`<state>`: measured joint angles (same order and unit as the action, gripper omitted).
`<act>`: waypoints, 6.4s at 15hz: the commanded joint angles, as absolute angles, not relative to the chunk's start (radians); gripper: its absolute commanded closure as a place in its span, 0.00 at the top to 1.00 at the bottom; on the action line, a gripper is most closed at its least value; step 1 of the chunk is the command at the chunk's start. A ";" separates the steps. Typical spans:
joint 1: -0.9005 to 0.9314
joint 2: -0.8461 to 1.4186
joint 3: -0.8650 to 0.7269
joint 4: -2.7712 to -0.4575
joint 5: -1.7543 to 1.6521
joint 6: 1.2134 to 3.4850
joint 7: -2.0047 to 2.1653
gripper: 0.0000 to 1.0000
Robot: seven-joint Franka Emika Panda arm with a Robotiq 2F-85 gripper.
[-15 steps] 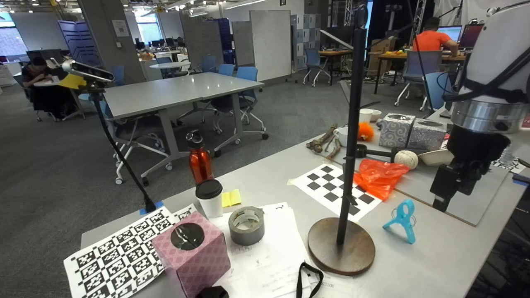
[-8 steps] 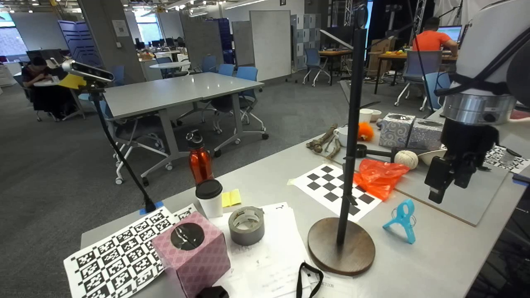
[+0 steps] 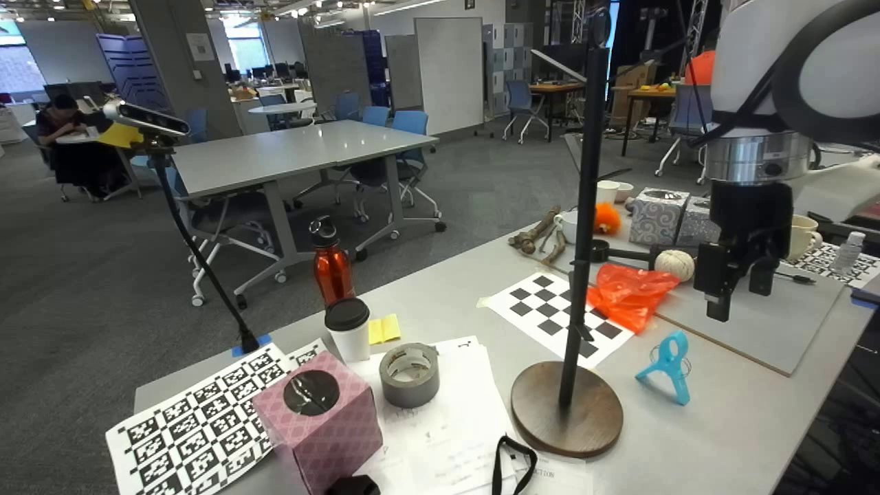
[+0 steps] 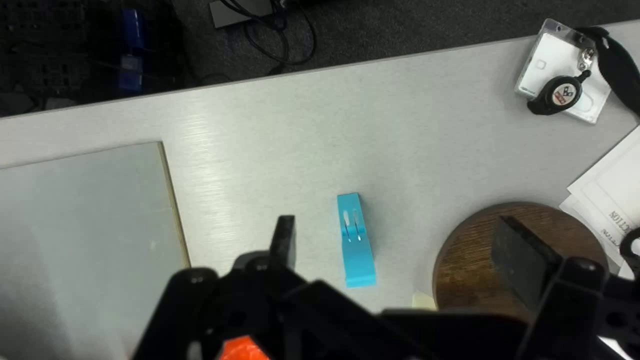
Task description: Hang the peg on the stand
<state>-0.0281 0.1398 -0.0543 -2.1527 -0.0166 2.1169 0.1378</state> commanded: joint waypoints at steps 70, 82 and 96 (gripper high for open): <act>-0.108 0.565 -0.039 -1.769 0.078 1.998 -0.071 1.00; -0.110 0.621 -0.041 -1.731 0.076 2.014 -0.072 1.00; -0.115 0.688 -0.038 -1.669 0.080 1.998 -0.073 0.77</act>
